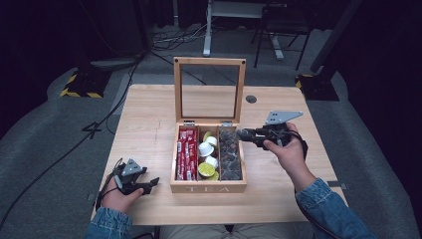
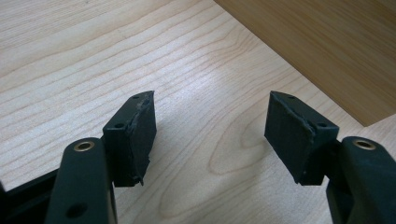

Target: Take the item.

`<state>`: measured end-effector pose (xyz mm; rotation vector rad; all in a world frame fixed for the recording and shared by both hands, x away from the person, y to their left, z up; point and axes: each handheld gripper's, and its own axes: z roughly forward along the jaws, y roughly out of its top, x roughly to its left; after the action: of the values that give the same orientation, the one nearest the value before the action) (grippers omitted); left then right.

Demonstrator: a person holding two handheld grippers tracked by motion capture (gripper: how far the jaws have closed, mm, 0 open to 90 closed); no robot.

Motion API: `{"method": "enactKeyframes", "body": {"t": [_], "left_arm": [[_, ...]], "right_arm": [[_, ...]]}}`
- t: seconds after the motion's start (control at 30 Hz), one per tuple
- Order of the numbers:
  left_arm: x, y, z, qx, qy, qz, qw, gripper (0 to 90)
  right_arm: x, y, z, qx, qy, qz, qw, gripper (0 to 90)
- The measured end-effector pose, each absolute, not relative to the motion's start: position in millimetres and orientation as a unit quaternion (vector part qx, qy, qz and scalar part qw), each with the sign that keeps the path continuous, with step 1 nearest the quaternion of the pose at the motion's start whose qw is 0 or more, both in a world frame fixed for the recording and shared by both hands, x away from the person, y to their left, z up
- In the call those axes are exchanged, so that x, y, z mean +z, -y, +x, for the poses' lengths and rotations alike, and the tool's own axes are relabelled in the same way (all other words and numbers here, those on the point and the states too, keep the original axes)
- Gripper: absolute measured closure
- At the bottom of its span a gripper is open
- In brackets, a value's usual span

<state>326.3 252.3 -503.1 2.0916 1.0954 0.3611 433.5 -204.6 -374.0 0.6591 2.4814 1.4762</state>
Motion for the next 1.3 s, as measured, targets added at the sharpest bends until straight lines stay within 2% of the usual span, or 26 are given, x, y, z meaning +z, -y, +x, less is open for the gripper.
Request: {"method": "enactKeyframes", "body": {"t": [0.3,0.73,1.3], "left_arm": [[-503,-251,327,0.155,-0.418,0.822,0.354,31.7],[-504,-252,331,0.159,-0.423,0.824,0.343,23.3],[-504,-252,331,0.160,-0.424,0.823,0.342,22.3]], "right_arm": [[-358,237,422,0.495,-0.829,0.231,0.122,74.7],[-350,281,411,0.485,-0.818,0.266,0.157,74.7],[-355,320,407,0.454,-0.817,0.306,0.182,74.7]]}}
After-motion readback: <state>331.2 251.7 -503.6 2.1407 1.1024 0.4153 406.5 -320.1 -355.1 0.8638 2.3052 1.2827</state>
